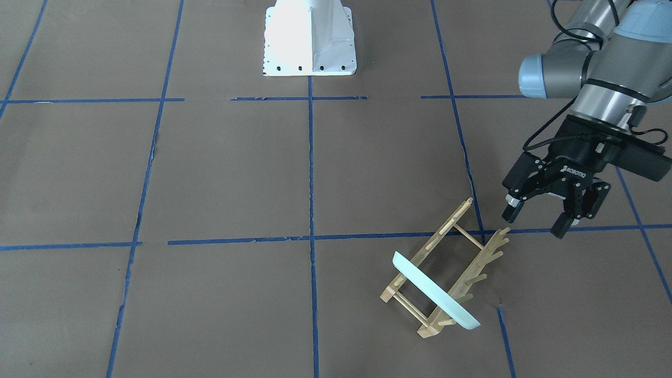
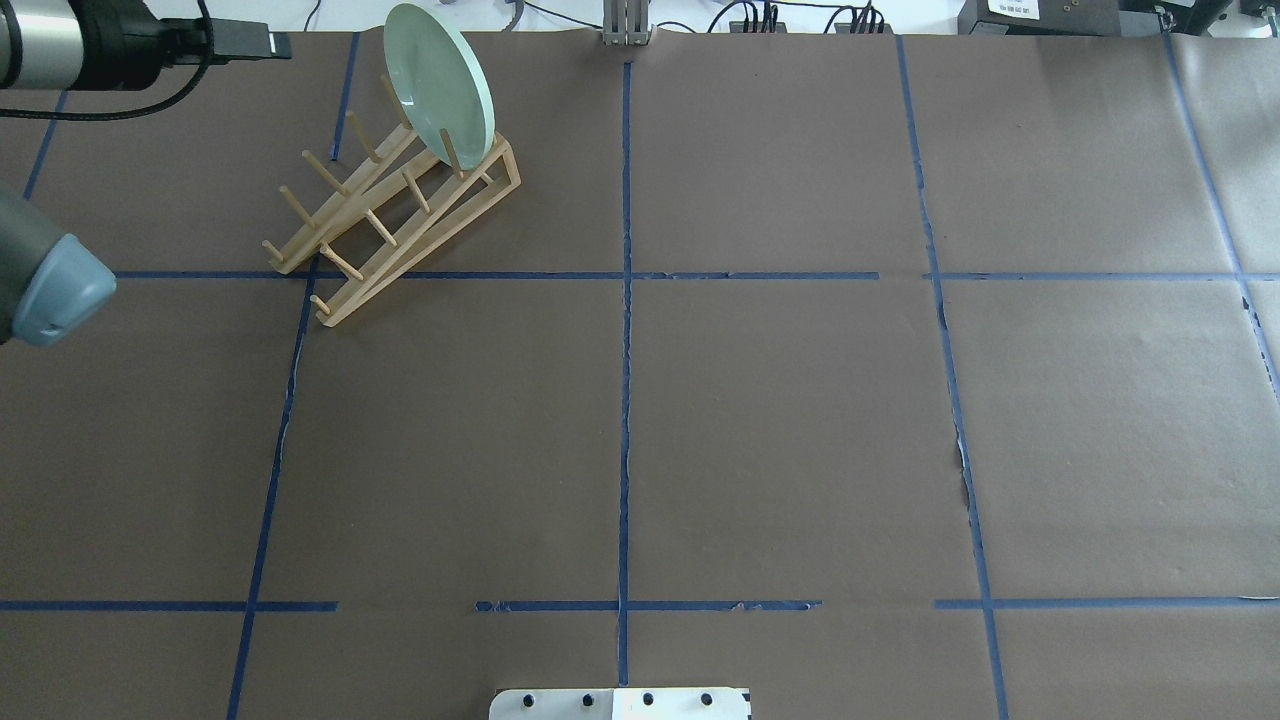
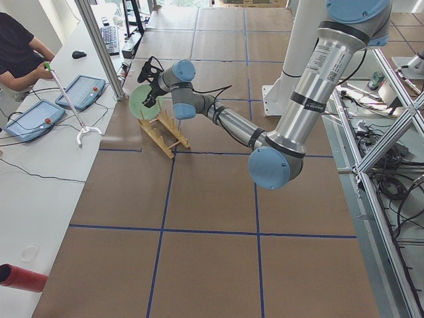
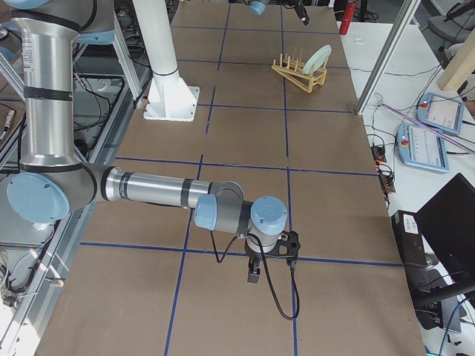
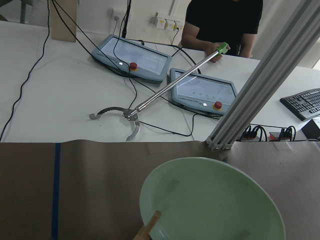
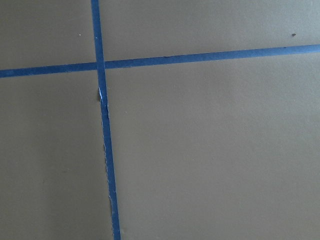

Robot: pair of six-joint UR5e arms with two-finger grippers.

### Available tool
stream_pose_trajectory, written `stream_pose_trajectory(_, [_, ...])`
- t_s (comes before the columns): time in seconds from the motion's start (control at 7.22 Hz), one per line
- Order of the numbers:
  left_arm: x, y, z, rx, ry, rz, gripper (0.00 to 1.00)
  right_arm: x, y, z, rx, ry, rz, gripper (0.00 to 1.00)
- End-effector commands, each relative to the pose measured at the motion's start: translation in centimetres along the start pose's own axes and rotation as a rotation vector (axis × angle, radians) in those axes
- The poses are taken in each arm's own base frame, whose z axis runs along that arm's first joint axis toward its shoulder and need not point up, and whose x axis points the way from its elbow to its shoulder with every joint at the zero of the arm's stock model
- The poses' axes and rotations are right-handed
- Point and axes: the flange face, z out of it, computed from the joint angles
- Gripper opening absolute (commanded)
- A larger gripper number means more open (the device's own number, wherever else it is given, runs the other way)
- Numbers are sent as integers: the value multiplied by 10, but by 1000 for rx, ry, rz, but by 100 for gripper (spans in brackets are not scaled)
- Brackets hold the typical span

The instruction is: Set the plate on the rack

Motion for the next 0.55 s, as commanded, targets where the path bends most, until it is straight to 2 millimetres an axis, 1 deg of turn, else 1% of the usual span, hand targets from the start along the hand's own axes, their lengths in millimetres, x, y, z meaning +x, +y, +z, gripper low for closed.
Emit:
stream_pose_trajectory(0.0, [-68,-34,-47,-135,-77,98,100,-1,-1,-1,1,0,-1,100])
stream_pose_trajectory(0.14, [-99,-48,-64,-182,-131,201,100,0,0,0,0,0,0,100])
stream_pose_trajectory(0.28, [-136,-60,-83,-262,-215,201,100,0,0,0,0,0,0,100])
stream_pose_trajectory(0.42, [-163,-59,-91,-381,-260,170,100,1,0,1,-1,0,1,100])
